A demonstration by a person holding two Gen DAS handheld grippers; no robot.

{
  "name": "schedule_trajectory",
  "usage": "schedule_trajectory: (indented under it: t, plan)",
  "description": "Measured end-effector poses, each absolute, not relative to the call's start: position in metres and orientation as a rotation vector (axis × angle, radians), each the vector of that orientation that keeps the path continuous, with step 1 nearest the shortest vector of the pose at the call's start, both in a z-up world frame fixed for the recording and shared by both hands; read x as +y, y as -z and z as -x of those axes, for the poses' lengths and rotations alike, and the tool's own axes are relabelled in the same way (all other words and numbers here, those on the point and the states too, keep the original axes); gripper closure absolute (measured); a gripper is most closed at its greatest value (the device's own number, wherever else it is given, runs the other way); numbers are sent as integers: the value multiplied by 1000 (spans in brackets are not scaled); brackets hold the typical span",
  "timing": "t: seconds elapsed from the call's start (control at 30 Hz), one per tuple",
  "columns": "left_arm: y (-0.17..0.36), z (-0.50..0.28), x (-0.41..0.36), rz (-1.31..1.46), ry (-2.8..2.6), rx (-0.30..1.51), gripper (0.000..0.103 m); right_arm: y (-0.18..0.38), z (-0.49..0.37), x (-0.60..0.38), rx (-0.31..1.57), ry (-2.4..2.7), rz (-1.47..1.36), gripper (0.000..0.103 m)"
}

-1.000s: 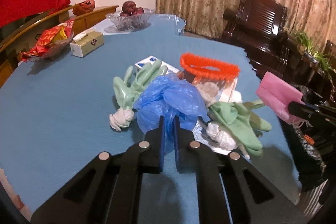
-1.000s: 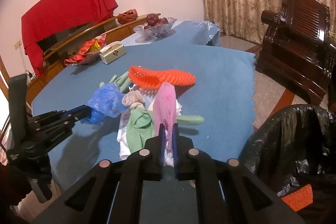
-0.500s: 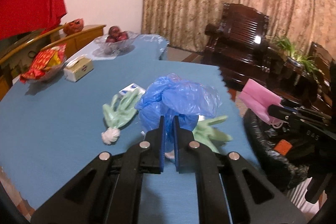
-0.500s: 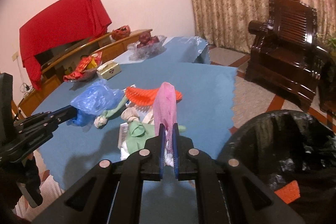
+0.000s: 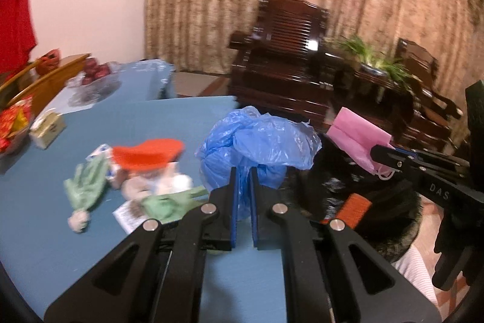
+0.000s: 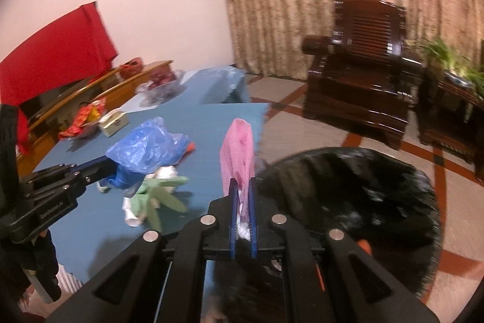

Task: Collect trash
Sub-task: 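Carry the blue bag and pink mask over the bin and open both tools, then move both tools back over the remaining gloves on the table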

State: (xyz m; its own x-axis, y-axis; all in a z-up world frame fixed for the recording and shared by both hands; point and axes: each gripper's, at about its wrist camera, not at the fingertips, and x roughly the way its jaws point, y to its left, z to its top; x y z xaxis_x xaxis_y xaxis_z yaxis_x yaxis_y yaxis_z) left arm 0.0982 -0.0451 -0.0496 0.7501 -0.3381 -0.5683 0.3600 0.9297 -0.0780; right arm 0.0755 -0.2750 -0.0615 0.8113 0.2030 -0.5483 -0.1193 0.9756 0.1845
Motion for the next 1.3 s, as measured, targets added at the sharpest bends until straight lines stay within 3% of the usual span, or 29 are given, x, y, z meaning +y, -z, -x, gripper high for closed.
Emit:
schedule_trajectory:
  t: [0.5, 0.6, 0.63, 0.7, 0.8, 0.83, 0.93, 1.0, 1.07, 1.3]
  plan:
    - [87, -117, -169, -126, 613, 667, 97, 95, -53, -365, 661, 62, -190, 93]
    - [94, -120, -179, -131, 641, 681, 89, 99, -52, -371, 671, 88, -192, 91]
    - [96, -120, -182, -130, 649, 684, 87, 101, -51, -373, 675, 97, -192, 85]
    - [100, -121, -184, -132, 659, 695, 64, 102, -50, -376, 678, 117, -196, 70]
    - [104, -121, -183, -136, 659, 699, 60, 102, -48, -380, 672, 137, -197, 48]
    - [105, -120, -182, -138, 653, 700, 57, 101, -47, -380, 669, 141, -195, 34]
    - [101, -118, -171, -135, 626, 685, 41, 99, -44, -379, 654, 167, -194, 9]
    - [98, -116, -160, -137, 594, 671, 25, 96, -43, -375, 638, 169, -200, 6]
    - [93, -115, -147, -131, 557, 657, 19, 94, -44, -374, 634, 163, -201, 6]
    - [77, -112, -92, -83, 427, 628, 14, 85, -57, -347, 610, 101, -189, 6]
